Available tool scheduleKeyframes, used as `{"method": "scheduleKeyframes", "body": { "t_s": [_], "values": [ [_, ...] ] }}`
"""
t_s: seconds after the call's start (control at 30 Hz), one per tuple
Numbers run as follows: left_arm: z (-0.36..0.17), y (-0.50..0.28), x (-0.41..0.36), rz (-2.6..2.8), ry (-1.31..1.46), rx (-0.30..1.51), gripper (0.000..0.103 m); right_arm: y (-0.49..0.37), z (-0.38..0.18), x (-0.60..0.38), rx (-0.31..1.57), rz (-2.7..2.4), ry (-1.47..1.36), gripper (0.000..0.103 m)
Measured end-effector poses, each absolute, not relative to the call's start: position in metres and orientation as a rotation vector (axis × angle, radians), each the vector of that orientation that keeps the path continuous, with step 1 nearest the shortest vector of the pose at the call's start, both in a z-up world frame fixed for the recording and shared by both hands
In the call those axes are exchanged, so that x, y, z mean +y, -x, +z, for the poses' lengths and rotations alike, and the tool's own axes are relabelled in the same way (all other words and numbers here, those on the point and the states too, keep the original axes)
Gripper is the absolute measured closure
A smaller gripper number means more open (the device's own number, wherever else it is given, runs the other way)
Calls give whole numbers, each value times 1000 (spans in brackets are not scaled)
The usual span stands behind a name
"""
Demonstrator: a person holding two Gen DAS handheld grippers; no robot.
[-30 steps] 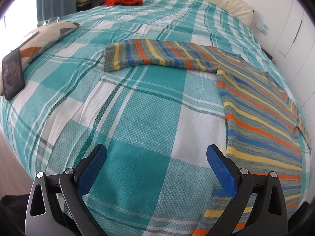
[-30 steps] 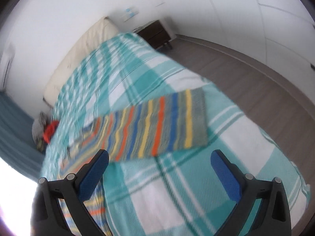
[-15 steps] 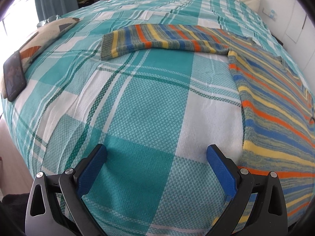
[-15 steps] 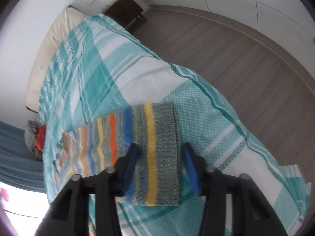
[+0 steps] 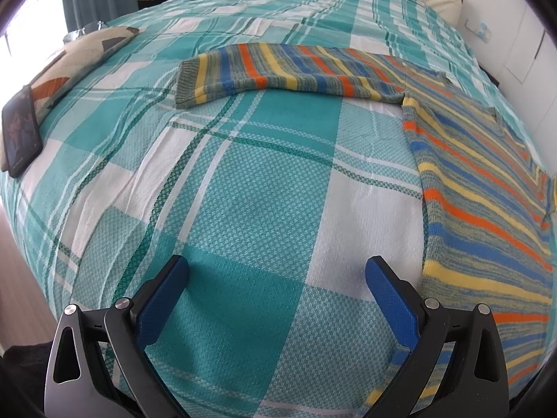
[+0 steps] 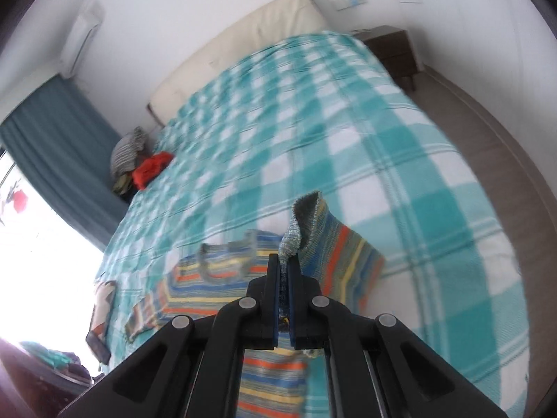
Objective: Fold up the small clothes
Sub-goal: 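Fold the held side edge over the sweater body, open right gripper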
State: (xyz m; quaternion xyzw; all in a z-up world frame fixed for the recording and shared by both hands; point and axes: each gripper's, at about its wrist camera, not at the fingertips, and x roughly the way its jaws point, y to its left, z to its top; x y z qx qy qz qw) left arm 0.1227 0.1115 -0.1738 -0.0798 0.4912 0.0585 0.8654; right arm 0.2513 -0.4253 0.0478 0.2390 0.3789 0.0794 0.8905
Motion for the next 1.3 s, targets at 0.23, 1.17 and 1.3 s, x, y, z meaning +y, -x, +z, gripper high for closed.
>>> {"method": "scheduleKeyframes", "body": {
  "t_s": [0.23,1.17,1.3],
  "values": [
    [-175,-119,119,131,179,1038,2,-327,14,-271,911,444,-402,76],
    [-181,-124,111,126,110,1057,1,-144,-96,-399,959,-43,-399,41],
    [-176,-119,112,123,137,1042,1,-71,-106,-393,914,-104,-420,41]
  ]
}}
